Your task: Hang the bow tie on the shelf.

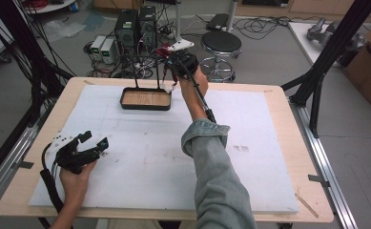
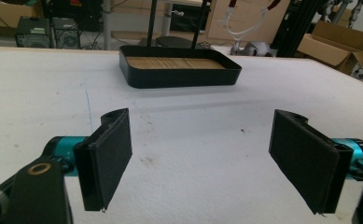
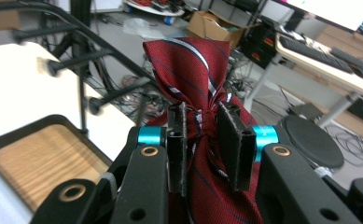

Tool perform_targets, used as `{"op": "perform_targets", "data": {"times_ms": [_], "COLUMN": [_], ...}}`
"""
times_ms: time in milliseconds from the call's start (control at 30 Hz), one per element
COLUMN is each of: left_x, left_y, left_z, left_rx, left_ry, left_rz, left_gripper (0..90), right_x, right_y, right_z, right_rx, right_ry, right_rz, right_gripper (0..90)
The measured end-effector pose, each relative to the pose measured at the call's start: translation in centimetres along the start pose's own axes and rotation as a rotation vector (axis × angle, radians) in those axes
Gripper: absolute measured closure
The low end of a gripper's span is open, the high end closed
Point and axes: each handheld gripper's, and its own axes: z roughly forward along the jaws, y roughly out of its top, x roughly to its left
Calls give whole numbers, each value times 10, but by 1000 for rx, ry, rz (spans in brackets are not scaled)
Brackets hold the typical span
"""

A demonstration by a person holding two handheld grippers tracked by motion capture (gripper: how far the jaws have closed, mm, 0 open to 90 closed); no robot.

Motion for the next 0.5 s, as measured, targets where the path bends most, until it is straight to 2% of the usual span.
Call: {"op": "perform_targets", "data": {"times_ms": [67,167,300,333,500], "left_x": [-1,-1,-1,-1,-1], "left_y": [0,0,0,0,0], "left_z": [0,1,1,1,1], "left_rx": [1,4,5,4,3], "left_ry": [0,-2,-2,-1,-1], "left_rz": [-2,1,0,-1,-2], "left_gripper": [214,214,214,214,214], "right_x": [-9,-13,-13,-11,-10], "right_y": [-6,-9,-13,-15,-26], "right_z": [2,3,6,9,16], "right_rx": [21,42,63,77,114], "right_ry": [-6,-11,-2,21,33], "right_rz": [32,42,40,41,48], "right_gripper": [736,736,735,736,736]}}
